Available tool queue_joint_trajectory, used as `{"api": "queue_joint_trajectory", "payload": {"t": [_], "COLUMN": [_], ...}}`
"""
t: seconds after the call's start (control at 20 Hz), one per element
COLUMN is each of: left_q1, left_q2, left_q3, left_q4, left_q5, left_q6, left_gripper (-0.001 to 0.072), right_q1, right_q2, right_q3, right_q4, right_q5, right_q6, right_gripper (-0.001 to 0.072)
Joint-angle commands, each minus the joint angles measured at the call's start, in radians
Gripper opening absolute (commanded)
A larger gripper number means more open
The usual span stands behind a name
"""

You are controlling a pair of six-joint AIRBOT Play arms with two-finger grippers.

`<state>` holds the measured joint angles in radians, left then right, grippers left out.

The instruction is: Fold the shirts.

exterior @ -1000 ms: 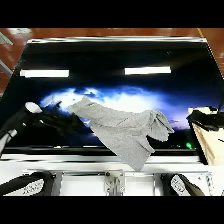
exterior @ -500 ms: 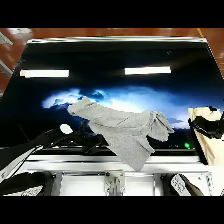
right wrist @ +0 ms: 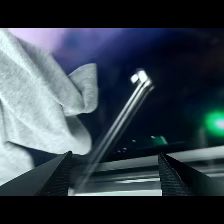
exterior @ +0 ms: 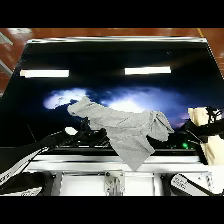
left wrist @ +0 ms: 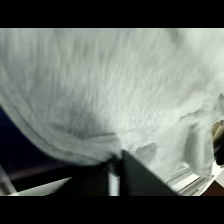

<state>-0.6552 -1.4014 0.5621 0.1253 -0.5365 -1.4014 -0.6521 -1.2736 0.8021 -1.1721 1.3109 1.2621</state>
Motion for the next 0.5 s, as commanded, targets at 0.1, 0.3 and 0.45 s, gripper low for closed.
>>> {"api": "queue_joint_trajectory", "payload": {"t": [0.1, 0.3, 0.45], "left_q1": [0.0, 0.056, 0.099], "left_q2": [0.056, 0.177, 0.255], "left_q3": [0.012, 0.012, 0.013], "left_q4": [-0.026, 0.017, 0.016], "left_q5": [0.039, 0.057, 0.058], "left_q6": [0.233, 0.238, 0.238], "left_gripper": [0.0034, 0.0033, 0.0034], "right_q1": [0.008, 0.067, 0.169], "right_q2": [-0.105, -0.137, -0.185], "right_q3": [0.0, 0.0, 0.0], "right_q4": [0.111, 0.148, 0.147], "right_q5": [-0.032, -0.127, -0.211], "right_q6": [-0.042, -0.042, -0.043], "right_gripper": [0.066, 0.0653, 0.0612]}}
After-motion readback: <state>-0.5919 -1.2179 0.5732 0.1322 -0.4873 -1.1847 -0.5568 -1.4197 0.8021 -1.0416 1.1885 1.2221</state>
